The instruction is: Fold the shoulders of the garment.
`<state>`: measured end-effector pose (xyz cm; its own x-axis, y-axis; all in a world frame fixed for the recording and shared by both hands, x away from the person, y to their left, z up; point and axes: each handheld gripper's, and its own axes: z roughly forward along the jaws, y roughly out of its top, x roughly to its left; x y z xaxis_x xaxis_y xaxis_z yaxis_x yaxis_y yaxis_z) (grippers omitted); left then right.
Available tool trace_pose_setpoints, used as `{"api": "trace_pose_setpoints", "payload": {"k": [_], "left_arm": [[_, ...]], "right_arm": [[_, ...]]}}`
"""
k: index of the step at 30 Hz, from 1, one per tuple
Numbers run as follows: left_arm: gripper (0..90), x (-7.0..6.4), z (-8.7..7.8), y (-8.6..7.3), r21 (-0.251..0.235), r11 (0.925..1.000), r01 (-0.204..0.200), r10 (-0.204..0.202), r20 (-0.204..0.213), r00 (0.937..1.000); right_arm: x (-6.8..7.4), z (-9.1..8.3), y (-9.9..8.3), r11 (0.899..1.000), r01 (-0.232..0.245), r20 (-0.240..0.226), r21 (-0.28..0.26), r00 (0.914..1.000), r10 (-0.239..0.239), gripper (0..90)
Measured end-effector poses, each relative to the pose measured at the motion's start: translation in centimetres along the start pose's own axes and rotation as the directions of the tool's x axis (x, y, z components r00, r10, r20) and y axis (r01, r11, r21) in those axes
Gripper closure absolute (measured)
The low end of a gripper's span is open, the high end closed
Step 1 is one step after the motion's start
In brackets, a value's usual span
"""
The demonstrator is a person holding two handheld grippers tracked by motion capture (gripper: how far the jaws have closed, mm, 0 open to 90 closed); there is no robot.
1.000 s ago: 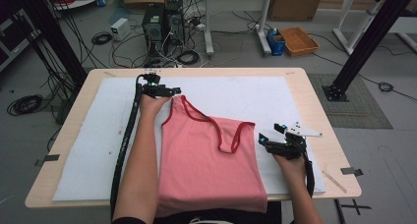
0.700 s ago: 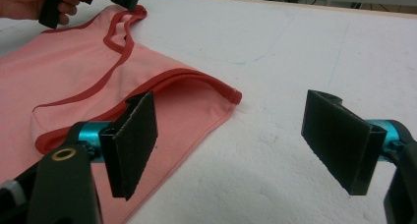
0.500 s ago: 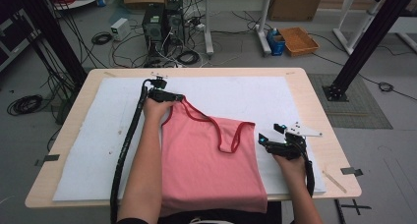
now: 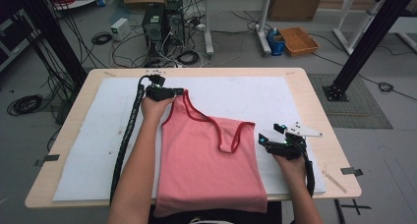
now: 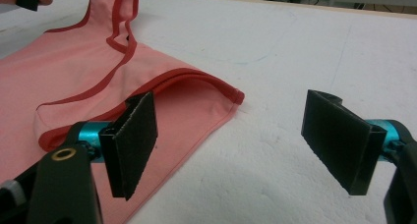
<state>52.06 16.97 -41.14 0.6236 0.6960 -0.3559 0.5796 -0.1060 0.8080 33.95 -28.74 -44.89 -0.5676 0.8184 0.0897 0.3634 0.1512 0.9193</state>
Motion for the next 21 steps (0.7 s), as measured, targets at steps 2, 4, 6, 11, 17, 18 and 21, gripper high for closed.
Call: {"api": "trace_pose_setpoints", "payload": {"k": [2, 4, 6, 11, 17, 18, 21], "left_arm": [[88.0, -0.4, -0.3, -0.3, 0.004, 0.9998, -0.017, 0.017, 0.008, 0.9998], [88.1, -0.7, -0.6, -0.5, 0.018, 0.9992, -0.035, 0.034, 0.007, 0.9994], [88.2, -1.0, -1.1, -0.9, 0.008, 0.9990, -0.043, 0.043, 0.007, 0.9991], [88.3, -1.6, -2.4, -2.0, -0.026, 0.9978, -0.061, 0.061, -0.003, 0.9981], [88.3, -3.6, -4.2, -3.3, -0.094, 0.9906, -0.099, 0.102, 0.022, 0.9945], [88.3, -4.0, -4.5, -3.6, -0.096, 0.9894, -0.109, 0.111, 0.020, 0.9936], [88.2, -5.5, -5.2, -4.7, -0.118, 0.9835, -0.137, 0.141, 0.021, 0.9898]], "right_arm": [[0.0, 0.0, 0.0, 1.000, -0.002, -0.001, -0.004, 1.0000, 0.002, 21.3], [0.0, 0.0, 0.0, 1.000, -0.003, -0.001, -0.003, 1.0000, 0.003, 21.3], [0.0, 0.0, 0.0, 1.000, -0.004, -0.003, -0.002, 1.0000, 0.004, 21.3], [0.0, 0.0, 0.0, 1.000, -0.006, -0.005, -0.003, 1.0000, 0.006, 21.3], [0.0, 0.0, 0.0, 1.000, -0.004, -0.001, -0.003, 1.0000, 0.004, 21.3], [0.0, 0.0, 0.0, 1.000, -0.004, -0.001, -0.003, 1.0000, 0.004, 21.3], [0.0, 0.0, 0.0, 1.000, -0.008, 0.000, -0.002, 1.0000, 0.008, 21.3]]}}
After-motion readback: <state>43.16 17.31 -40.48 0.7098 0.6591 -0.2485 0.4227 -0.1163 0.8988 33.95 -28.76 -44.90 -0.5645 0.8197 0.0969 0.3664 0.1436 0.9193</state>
